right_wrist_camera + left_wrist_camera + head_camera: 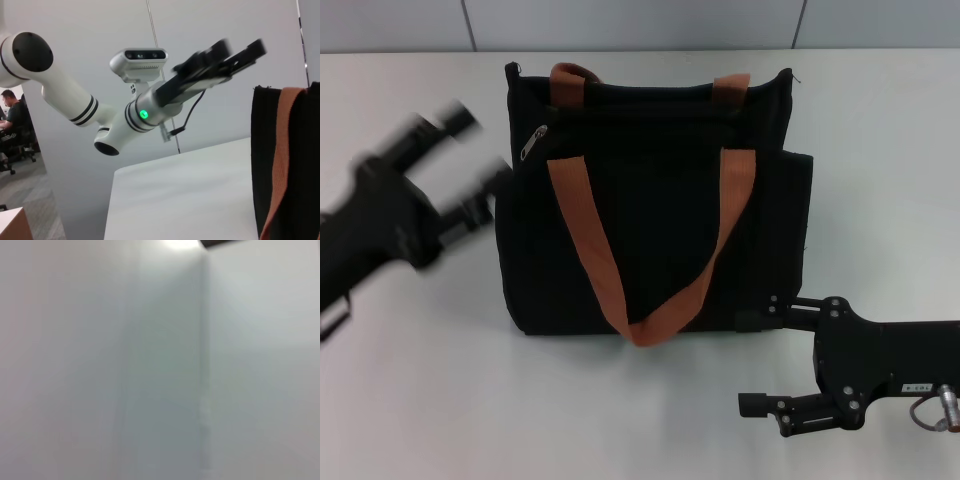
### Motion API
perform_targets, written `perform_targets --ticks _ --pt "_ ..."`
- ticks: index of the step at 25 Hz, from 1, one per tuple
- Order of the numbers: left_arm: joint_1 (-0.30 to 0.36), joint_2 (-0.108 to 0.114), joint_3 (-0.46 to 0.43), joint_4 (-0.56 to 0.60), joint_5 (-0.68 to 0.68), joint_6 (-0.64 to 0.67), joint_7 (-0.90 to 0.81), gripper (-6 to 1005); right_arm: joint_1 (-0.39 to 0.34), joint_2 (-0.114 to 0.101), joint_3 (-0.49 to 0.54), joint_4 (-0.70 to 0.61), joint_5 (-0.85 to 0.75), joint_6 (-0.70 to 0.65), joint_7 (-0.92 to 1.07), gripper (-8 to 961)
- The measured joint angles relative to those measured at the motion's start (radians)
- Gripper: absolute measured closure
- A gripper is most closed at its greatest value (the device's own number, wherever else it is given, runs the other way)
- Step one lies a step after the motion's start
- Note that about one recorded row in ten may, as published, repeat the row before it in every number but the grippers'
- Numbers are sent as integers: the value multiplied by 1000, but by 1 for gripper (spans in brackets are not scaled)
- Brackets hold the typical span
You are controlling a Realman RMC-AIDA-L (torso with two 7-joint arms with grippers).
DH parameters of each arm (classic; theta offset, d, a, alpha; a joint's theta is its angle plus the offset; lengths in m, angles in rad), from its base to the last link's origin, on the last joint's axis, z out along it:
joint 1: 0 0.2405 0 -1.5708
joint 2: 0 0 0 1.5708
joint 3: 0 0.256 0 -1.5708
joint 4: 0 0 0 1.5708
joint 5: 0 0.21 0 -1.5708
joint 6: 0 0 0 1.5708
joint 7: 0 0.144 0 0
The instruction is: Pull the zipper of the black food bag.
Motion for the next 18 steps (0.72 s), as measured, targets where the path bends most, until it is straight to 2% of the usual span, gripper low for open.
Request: perform_targets --ticks 2,3,7,12,18 --pt "-1 0 -16 -3 -11 -21 0 203 -2 0 1 1 0 0 -11 112" --pt "-11 2 -39 -5 -22 -98 1 203 -2 0 1 1 0 0 -11 112" --pt "-46 10 -9 28 24 -239 -5 203 -2 0 1 13 0 1 -17 112" --pt "-72 11 25 56 118 -284 15 203 -4 -1 1 14 0 2 -17 113" --pt "-89 9 30 74 135 -356 26 203 -4 -1 1 14 0 3 -17 113"
